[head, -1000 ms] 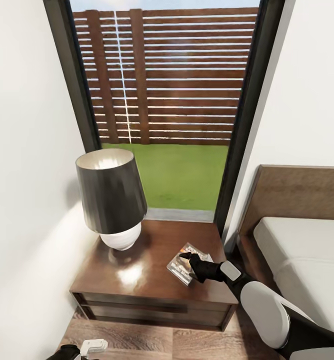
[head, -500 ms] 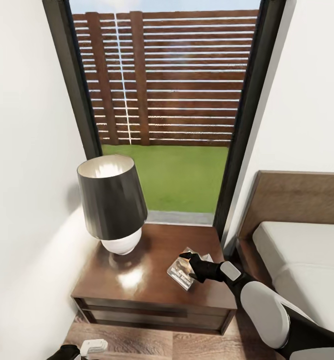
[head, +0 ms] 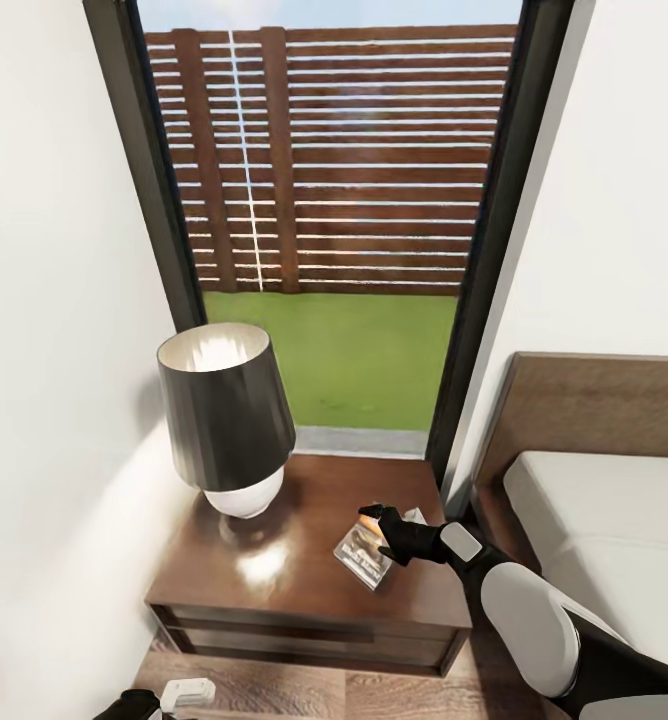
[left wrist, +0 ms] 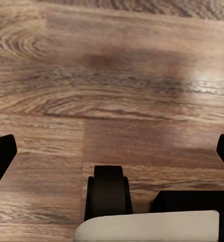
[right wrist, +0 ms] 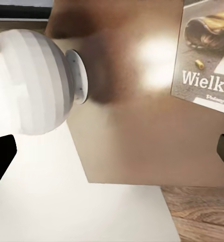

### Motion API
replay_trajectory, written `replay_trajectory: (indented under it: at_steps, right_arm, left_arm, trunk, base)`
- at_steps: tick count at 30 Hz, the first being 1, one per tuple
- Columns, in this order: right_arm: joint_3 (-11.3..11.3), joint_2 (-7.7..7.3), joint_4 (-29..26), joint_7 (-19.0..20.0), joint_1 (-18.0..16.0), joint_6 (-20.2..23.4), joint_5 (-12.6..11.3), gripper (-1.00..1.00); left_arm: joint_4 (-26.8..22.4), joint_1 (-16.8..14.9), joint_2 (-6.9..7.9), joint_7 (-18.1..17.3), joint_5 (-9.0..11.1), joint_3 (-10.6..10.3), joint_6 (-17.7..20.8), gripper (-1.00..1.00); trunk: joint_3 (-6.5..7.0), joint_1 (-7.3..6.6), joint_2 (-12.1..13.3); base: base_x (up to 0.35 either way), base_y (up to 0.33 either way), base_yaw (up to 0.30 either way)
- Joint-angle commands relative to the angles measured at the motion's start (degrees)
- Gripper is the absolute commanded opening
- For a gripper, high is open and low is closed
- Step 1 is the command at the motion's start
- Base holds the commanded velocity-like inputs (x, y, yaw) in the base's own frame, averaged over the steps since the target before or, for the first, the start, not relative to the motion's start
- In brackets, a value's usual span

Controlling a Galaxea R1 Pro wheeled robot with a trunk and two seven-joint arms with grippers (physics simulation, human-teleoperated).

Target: In the bedroom, move the book from the bed onto either nightstand, and place the two sandals side by side next to the bed.

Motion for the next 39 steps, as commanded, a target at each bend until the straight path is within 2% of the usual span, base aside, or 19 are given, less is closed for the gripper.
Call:
replay_trajectory:
  at_steps: [1,39]
  right_arm:
    - [-0.2,0.02,-0.1,0.0,0.0,0.3,0.1,1.00]
    - [-0.2,0.02,-0.2,0.0,0.0,0.2,0.2,1.00]
  left_arm:
    - [-0.1,0.0,0.05,0.0,0.2,-0.2,0.2,1.00]
    - [0.0,0.0,0.05,0.8,0.0,-0.3,0.1,1.00]
  trunk:
    - [0.13,-0.23,0.4]
    - [6.96,-8.58,15.6]
  base:
    - [0.000,0.000,0.000]
    - [0.000,0.000,0.000]
